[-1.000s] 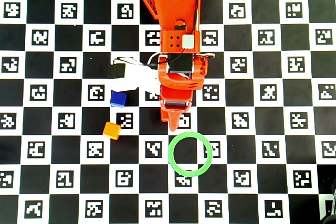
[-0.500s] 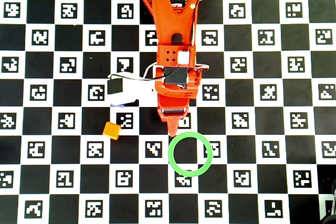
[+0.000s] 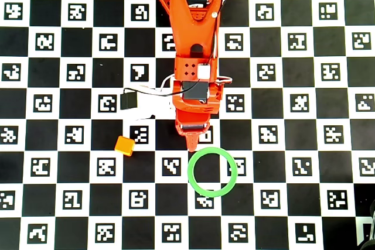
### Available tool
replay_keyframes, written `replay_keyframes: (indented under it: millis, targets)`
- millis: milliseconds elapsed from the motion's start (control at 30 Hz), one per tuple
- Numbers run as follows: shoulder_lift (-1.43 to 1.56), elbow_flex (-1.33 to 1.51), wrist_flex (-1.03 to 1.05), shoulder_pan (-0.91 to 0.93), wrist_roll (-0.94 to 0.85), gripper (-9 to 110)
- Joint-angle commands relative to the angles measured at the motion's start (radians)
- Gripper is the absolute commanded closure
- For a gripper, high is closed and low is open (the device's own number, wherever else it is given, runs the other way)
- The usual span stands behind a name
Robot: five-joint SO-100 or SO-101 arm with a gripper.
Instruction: Grab the red cube then put it in the green circle then put the blue cube on top and finally the orange cube on top
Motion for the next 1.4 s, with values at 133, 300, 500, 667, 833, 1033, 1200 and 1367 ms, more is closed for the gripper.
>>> replay_keyframes:
  millis: [133,300,500,667,833,1033,1200,1367]
  targets:
    - [0.012,-0.051,-0.035,0.020,-0.002,62]
    - [0.006,-0.057,-0.043,0.029,-0.009,63]
    - [0.006,-0.057,-0.044,0.034,-0.015,65]
    - [0.006,-0.054,-0.046,0.028,-0.025,75]
    - [0.006,-0.051,-0.043,0.021,-0.040,78]
    - [0.011,-0.040,-0.046,0.015,-0.049,83]
    - [0.014,-0.035,-0.046,0.015,-0.052,87]
    - [0.017,-0.032,-0.040,0.008,-0.054,90]
